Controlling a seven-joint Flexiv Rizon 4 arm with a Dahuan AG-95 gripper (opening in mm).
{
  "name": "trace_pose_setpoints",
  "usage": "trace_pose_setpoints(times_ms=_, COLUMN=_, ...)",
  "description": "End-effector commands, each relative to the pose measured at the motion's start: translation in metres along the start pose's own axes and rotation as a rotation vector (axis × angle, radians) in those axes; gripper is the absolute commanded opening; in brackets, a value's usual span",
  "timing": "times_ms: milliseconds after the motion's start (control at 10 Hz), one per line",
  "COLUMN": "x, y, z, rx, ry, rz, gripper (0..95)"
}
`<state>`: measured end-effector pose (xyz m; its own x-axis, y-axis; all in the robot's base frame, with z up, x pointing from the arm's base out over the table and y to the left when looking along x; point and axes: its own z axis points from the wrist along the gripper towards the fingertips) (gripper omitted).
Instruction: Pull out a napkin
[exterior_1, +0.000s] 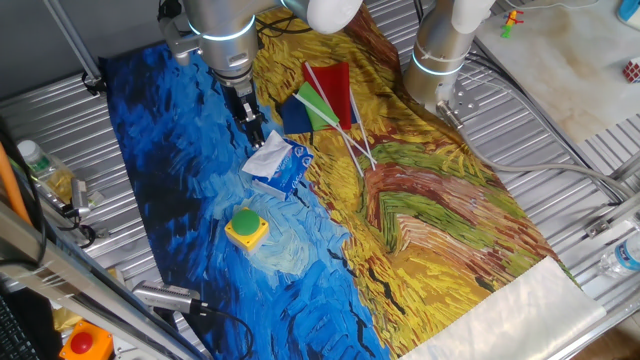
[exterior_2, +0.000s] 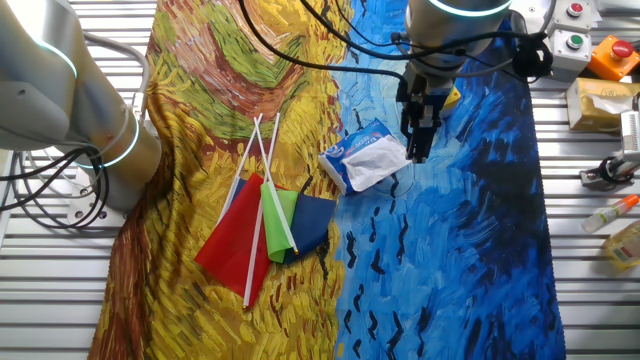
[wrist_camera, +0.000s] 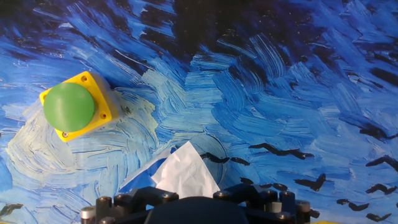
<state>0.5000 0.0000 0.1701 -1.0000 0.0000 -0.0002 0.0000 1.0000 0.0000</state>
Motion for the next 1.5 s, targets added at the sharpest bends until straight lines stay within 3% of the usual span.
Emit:
trace_pose_setpoints(times_ms=100, x=0.0000, y=0.0000, z=0.0001, rx=0.003, ry=0.007, rz=-0.133, gripper=0.0)
trace_pose_setpoints(times_ms=1500, x=0.0000, y=0.0000, z=0.0001, rx=0.012, ry=0.005, rz=-0.138, gripper=0.0)
